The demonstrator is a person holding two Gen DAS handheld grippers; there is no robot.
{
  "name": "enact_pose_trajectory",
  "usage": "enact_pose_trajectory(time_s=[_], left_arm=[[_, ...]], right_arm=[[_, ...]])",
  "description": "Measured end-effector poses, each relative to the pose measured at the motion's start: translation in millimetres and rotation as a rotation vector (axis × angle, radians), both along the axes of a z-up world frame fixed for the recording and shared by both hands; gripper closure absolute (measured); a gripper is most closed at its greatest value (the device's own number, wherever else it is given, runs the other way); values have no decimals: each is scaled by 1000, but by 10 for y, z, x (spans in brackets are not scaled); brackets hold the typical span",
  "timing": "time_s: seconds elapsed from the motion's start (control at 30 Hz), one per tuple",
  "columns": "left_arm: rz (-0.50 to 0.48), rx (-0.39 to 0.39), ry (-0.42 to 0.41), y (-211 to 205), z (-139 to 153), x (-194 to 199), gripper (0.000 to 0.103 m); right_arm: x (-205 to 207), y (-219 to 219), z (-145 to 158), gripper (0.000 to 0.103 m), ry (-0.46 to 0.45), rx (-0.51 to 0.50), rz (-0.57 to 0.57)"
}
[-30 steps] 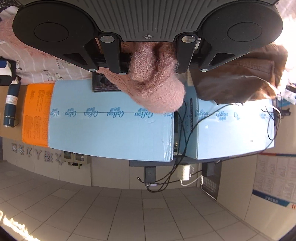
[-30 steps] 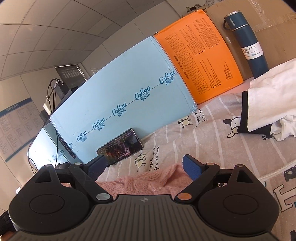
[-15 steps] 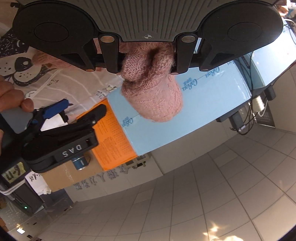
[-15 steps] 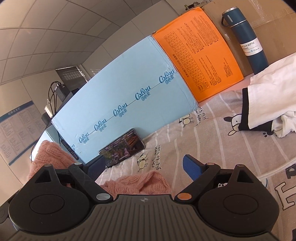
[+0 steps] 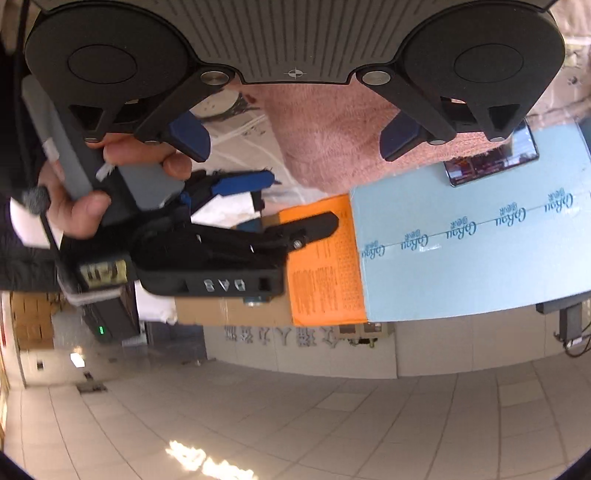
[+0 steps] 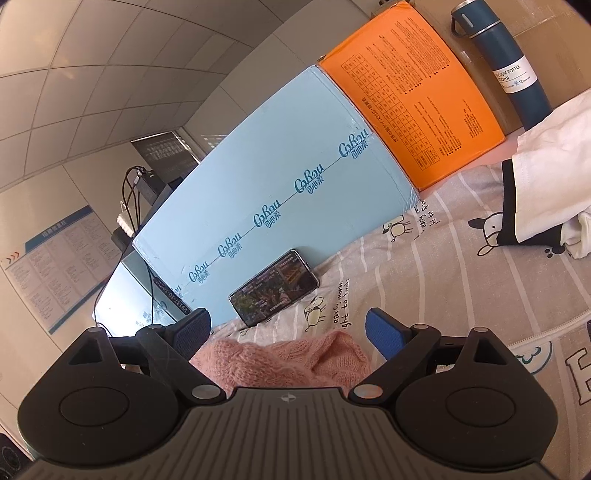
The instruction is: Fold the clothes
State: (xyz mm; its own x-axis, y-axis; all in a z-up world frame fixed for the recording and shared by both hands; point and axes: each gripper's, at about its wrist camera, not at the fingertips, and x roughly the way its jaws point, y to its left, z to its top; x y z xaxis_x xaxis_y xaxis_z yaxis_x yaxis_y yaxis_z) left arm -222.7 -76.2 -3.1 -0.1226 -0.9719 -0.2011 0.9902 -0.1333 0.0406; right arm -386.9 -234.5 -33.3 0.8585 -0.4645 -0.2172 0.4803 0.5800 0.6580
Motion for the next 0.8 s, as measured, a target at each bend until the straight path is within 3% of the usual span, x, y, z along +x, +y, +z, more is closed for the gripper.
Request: enact_pose_trajectory(time_s=[0.07, 0.17, 0.4, 0.6, 0.73, 0.8], left_arm=[[-6, -25, 136, 45, 67, 224, 0], [76, -54, 214, 109, 92, 533, 0], [253, 24, 286, 339, -42, 871, 0], [405, 92, 345, 538, -160, 1157, 0], [394, 189, 326, 419, -231, 1126, 0], [410, 209, 327, 393, -266, 1113, 0]], right_arm=[[-25, 25, 15, 12, -5, 0, 2], [-55, 52, 16, 12, 8, -1, 21], [-129, 176, -51, 12, 28, -24, 154], [-2, 543, -26, 12, 126, -132, 390], [181, 650, -94, 13, 244, -133, 394], [289, 633, -142, 21, 298, -99, 373]])
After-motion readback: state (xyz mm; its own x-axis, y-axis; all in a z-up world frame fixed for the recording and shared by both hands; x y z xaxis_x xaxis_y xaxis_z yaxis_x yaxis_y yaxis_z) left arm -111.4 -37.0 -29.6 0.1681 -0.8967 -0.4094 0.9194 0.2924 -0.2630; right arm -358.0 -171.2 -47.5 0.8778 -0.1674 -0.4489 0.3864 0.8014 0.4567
